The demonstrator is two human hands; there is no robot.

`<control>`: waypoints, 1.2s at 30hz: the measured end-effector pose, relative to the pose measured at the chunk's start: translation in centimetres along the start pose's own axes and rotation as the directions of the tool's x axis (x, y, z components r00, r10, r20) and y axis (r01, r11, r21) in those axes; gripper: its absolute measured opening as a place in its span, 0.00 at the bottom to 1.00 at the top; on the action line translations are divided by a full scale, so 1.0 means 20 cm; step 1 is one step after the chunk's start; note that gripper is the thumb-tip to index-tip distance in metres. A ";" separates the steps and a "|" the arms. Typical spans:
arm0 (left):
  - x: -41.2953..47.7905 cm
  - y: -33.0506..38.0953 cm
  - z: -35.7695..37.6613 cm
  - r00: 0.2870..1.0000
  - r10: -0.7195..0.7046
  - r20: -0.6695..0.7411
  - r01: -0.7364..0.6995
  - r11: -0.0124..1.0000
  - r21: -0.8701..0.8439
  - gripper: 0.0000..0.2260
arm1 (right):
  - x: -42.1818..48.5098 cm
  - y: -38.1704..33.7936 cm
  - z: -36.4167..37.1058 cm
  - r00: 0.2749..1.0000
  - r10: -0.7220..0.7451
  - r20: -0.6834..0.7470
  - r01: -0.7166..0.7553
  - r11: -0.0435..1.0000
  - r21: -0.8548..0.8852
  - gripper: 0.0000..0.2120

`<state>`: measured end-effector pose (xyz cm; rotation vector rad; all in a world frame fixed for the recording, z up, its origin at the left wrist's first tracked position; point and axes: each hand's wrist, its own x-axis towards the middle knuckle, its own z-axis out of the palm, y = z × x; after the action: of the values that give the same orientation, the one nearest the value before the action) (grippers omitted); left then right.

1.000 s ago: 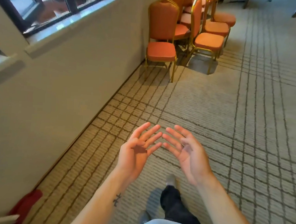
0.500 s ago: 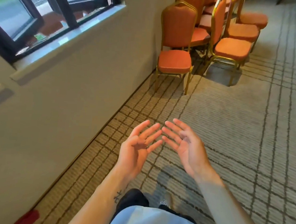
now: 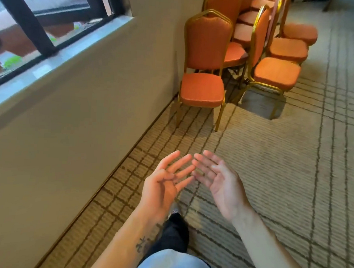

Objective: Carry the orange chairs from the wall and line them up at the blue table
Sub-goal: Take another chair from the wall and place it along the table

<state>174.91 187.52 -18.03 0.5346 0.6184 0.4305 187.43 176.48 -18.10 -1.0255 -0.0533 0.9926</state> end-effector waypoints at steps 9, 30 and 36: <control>0.77 0.48 0.22 0.989 -0.030 0.148 0.017 0.996 0.089 0.23 | 0.72 -0.41 0.25 0.998 -0.049 -0.040 0.049 0.999 0.011 0.18; 2.45 0.70 1.07 0.981 -0.036 0.193 0.012 0.992 0.125 0.27 | 2.24 -1.41 -0.05 0.993 -0.087 -0.082 0.097 0.987 0.129 0.17; 2.86 0.71 1.31 0.971 -0.106 0.216 0.067 0.982 0.179 0.26 | 2.57 -1.66 -0.19 0.985 -0.095 -0.142 0.114 0.985 0.132 0.17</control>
<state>230.70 219.80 -16.12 0.7065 0.4606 0.2304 241.30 205.67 -15.96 -0.9493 0.0728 0.8172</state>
